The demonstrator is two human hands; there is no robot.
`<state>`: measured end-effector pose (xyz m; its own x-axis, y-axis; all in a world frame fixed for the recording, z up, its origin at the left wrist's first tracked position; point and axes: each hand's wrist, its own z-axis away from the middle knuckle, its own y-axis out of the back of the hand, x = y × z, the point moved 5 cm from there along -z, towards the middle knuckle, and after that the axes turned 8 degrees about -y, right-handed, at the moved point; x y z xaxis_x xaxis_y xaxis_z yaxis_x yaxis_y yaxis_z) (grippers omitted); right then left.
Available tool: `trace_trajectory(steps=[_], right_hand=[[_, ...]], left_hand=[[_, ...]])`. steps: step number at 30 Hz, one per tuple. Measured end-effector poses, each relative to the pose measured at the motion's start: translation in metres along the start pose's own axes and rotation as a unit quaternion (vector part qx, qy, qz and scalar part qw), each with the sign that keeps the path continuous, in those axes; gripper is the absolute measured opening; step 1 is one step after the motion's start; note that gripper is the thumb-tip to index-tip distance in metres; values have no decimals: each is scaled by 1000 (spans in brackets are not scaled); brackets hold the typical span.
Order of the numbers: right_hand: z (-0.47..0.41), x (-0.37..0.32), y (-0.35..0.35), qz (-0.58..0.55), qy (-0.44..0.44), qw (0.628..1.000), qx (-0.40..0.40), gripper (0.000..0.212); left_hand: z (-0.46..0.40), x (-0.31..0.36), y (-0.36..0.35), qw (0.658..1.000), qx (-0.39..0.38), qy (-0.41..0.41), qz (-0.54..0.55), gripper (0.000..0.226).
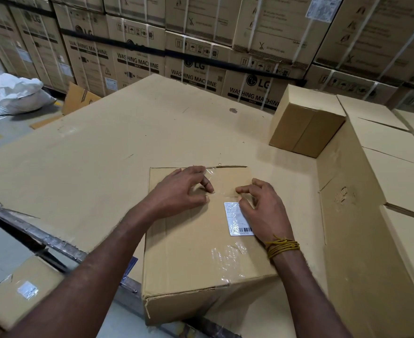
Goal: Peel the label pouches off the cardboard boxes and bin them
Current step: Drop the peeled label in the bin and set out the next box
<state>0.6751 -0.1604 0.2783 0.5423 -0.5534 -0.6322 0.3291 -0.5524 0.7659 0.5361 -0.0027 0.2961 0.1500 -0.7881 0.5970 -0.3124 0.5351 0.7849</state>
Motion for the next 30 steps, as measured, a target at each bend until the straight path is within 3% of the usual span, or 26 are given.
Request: trace_trajectory(steps=[10,24,30], right_hand=[[2,-4,-1,-10,23,999,24,9],[7,-10,8,-55,31,997,39,9],[10,-10,10,-111,9,994,-6,18]], left_hand=[[-1,0,0,1000,0,-1,-11,21],[-1,-1,-2,1000,0,-8,-9,21],[-2,-2,-2,1000,2,-4,-4,21]])
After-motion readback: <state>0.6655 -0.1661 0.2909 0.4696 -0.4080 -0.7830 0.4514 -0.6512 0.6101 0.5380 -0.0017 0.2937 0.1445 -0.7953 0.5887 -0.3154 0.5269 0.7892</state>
